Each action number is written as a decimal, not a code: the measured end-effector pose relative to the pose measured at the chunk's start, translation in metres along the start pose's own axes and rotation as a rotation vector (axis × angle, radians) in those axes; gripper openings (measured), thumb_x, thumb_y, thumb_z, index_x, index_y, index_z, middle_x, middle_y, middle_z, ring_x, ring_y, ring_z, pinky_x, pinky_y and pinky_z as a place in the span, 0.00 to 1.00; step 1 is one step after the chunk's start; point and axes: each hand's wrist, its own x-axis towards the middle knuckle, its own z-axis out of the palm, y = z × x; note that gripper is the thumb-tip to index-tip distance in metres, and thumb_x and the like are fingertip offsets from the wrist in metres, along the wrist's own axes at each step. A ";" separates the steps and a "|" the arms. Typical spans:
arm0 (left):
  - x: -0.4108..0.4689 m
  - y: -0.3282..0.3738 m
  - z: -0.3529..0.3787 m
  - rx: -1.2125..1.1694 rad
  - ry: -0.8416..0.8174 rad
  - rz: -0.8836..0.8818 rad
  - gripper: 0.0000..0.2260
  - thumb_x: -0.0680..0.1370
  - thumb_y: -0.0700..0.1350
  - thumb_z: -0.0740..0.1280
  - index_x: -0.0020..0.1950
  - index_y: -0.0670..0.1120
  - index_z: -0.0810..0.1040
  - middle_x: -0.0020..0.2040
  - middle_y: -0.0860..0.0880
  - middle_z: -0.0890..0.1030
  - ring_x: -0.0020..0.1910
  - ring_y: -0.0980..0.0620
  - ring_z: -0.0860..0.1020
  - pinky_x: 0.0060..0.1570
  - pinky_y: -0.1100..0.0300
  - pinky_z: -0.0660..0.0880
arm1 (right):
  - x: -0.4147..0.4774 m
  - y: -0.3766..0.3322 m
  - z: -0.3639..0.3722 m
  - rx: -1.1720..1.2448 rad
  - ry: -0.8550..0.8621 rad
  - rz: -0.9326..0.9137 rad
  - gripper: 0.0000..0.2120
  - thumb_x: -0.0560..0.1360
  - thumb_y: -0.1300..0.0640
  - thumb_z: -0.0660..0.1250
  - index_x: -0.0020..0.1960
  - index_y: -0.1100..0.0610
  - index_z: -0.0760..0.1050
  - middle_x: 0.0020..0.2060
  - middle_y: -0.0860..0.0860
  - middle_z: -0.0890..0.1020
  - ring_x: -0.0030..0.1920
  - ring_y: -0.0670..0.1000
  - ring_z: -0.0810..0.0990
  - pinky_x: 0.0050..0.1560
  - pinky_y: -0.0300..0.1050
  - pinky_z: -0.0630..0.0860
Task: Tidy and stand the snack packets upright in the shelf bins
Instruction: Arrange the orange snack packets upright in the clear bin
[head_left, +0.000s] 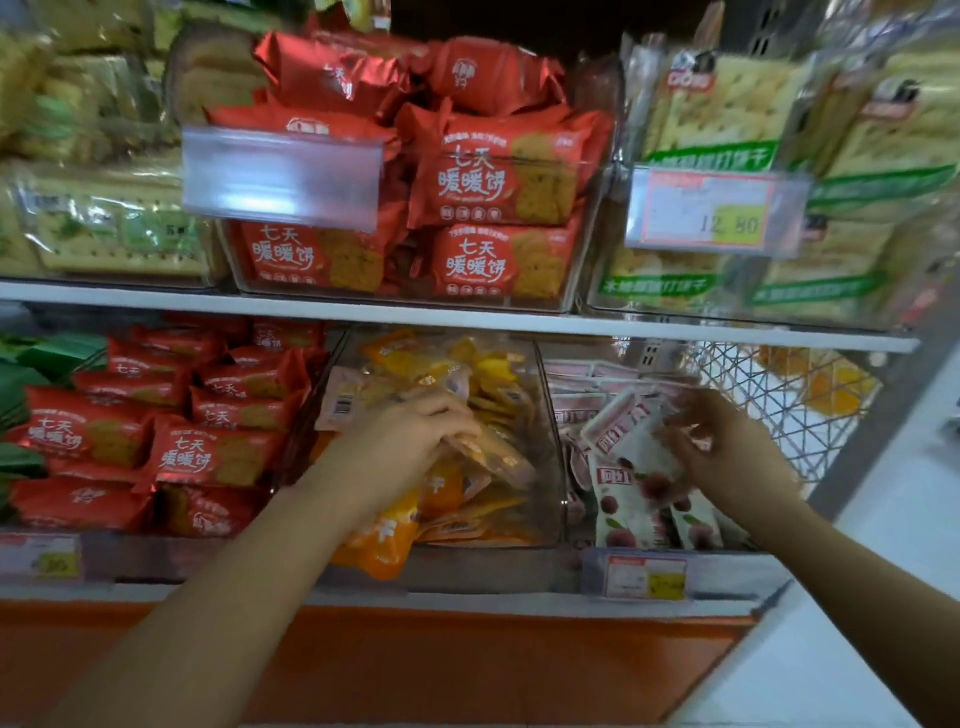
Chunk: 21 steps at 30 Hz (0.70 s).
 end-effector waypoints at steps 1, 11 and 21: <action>0.010 0.004 0.004 0.010 -0.051 0.019 0.16 0.70 0.35 0.72 0.54 0.51 0.82 0.59 0.49 0.79 0.61 0.46 0.74 0.54 0.47 0.76 | -0.001 0.003 -0.002 -0.006 0.008 -0.004 0.14 0.75 0.53 0.67 0.60 0.55 0.72 0.51 0.52 0.82 0.43 0.52 0.80 0.44 0.47 0.76; 0.007 0.003 -0.018 0.059 -0.020 -0.424 0.21 0.76 0.47 0.67 0.69 0.58 0.70 0.69 0.53 0.70 0.66 0.47 0.71 0.66 0.43 0.64 | -0.014 -0.050 -0.014 0.035 -0.187 -0.398 0.11 0.74 0.53 0.67 0.57 0.49 0.77 0.51 0.41 0.79 0.49 0.36 0.74 0.52 0.28 0.69; -0.086 -0.019 -0.019 -0.073 0.243 -0.589 0.12 0.74 0.39 0.70 0.57 0.49 0.80 0.53 0.48 0.79 0.52 0.44 0.76 0.51 0.46 0.75 | -0.041 -0.143 0.069 -0.096 -0.567 -0.798 0.36 0.71 0.36 0.65 0.74 0.41 0.55 0.73 0.42 0.56 0.72 0.47 0.55 0.71 0.51 0.56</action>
